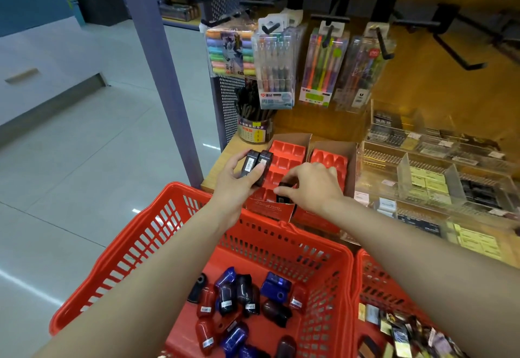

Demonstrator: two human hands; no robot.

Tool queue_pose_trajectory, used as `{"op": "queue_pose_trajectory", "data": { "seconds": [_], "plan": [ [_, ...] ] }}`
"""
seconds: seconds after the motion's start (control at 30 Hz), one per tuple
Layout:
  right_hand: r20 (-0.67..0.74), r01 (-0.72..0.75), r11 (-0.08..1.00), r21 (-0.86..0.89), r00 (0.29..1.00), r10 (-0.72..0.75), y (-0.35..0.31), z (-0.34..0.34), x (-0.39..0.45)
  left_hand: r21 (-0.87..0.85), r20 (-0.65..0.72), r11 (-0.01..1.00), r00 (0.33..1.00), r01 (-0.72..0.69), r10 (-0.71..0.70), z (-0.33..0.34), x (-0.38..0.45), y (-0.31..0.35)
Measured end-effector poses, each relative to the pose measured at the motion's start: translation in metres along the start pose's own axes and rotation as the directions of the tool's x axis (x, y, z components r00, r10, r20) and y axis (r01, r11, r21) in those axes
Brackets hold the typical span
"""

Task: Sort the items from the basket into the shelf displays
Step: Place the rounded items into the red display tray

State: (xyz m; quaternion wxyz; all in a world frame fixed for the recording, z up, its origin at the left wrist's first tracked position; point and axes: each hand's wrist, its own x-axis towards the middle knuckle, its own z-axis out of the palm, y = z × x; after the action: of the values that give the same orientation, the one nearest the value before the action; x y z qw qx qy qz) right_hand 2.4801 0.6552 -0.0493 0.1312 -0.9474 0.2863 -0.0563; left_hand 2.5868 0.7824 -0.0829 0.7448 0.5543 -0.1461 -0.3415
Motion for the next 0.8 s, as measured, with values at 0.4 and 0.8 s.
{"op": "queue_pose_trajectory", "data": {
  "seconds": [0.4,0.8],
  "plan": [
    [0.113,-0.076,0.997,0.014,0.991,0.074,-0.003,-0.011,0.003,0.001,0.009,1.000,1.000,0.018,-0.018,-0.002,-0.001,-0.008],
    [0.153,-0.049,0.901,0.431,0.988,-0.019,-0.016,-0.034,0.015,-0.082,0.154,0.989,0.982,0.124,-0.111,0.008,-0.008,0.004]
  ]
}}
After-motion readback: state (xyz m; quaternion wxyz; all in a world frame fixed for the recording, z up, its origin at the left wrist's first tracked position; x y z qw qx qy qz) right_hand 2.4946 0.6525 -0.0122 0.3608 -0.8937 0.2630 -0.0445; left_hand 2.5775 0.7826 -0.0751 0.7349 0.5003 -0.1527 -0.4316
